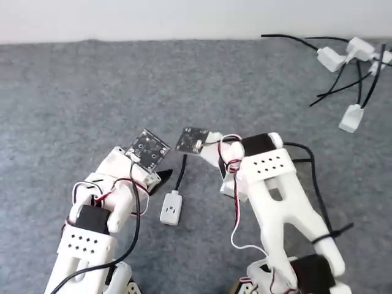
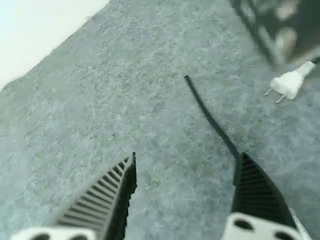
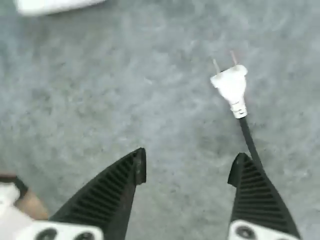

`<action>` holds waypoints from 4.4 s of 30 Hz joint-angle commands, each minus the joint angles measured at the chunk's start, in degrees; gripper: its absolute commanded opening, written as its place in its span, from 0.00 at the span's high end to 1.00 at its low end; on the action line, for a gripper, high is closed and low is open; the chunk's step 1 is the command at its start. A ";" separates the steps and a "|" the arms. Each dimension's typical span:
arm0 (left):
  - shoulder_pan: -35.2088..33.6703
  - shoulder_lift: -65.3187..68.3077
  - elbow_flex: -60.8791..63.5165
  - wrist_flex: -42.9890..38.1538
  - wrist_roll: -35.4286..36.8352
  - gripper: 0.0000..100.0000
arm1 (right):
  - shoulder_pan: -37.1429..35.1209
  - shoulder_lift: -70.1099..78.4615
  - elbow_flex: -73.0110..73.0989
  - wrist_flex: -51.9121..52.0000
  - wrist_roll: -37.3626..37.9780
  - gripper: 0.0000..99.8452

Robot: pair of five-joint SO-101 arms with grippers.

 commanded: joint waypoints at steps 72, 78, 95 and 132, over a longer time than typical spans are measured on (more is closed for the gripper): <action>-3.60 -0.62 -4.09 -1.32 0.79 0.69 | 6.02 50.51 -35.96 6.55 31.82 0.98; -3.60 -0.62 -4.09 -1.23 0.79 0.69 | 6.37 50.51 -35.96 6.55 31.74 0.99; -3.60 -0.62 -4.09 -1.32 0.79 0.69 | 4.44 50.68 -35.52 13.23 28.13 0.99; -3.69 -0.62 -4.09 -1.32 0.79 0.69 | 4.00 50.68 -32.53 12.53 28.04 0.99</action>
